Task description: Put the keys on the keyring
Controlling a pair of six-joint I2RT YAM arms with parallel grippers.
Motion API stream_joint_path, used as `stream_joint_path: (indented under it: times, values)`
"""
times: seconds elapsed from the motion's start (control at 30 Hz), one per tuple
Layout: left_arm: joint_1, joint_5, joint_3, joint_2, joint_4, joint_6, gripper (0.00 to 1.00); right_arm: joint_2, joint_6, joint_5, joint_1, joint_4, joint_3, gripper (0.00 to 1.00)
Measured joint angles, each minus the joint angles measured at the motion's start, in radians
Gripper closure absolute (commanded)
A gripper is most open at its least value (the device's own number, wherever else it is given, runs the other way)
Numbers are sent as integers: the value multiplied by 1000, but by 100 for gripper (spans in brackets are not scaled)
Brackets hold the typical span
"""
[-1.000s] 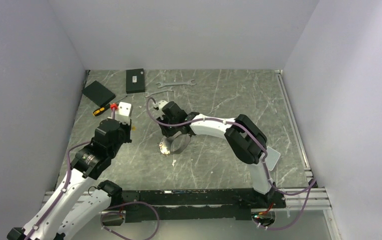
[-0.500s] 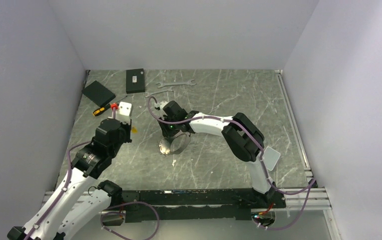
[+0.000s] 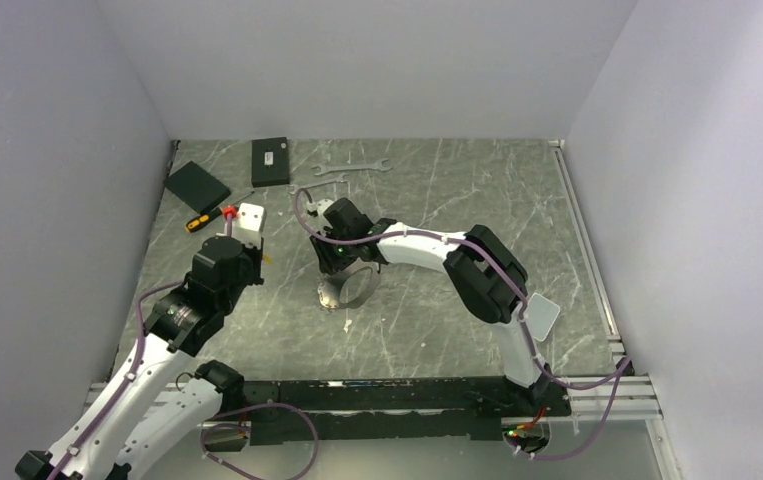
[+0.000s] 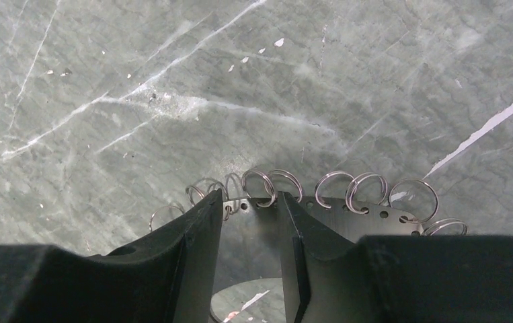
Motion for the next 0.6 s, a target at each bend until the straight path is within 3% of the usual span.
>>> stream_joint_path:
  times: [0.37, 0.6]
  values:
    - [0, 0, 0, 0, 0, 0, 100, 46, -1, 0, 0, 7, 24, 63]
    - [2, 0, 0, 4, 0, 0, 100, 48, -8, 9, 0, 7, 27, 76]
